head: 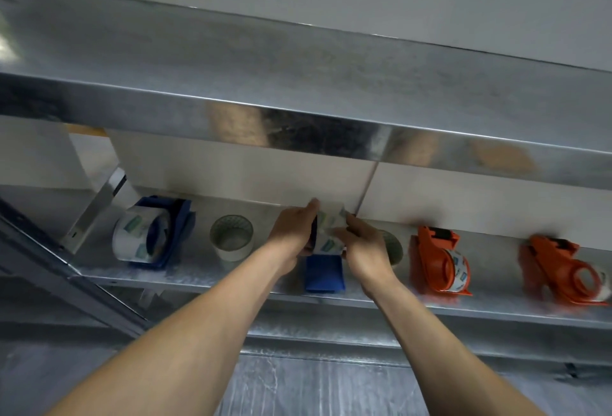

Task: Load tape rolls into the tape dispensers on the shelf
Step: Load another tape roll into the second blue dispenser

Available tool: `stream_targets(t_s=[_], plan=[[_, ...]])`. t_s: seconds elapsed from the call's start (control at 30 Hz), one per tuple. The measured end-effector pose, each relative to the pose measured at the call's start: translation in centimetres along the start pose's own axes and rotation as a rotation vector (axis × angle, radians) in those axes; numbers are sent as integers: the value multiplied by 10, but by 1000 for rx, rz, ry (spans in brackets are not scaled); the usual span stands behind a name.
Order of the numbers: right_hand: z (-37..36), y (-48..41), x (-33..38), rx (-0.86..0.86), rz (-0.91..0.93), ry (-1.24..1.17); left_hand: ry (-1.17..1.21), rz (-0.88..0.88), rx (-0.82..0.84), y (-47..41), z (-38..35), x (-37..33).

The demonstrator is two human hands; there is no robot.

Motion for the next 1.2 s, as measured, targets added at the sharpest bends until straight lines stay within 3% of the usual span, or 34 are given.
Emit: stream_targets(t_s=[0.1, 0.33, 0.53, 0.83, 1.2], plan=[[3, 6, -9, 49, -53, -77, -22, -76, 31, 2, -1, -2], [15, 13, -85, -156, -372, -251, -189, -219, 20, 8, -1, 2], [18, 10, -86, -185, -425, -203, -373, -227, 114, 19, -11, 43], [10, 5, -79, -24, -355, 39, -322, -214, 131, 16, -16, 56], [8, 6, -83, -39, -398, -61, -144, -164, 25, 9, -5, 54]])
Point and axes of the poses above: each hand's wrist, its own y-axis away from the middle knuckle, its own z-axis out of the back of the hand, x = y × z, the point moved 6 cm from there along -y, towards the middle knuckle, and after that the axes turned 8 degrees about -y, right-handed, at the moved point
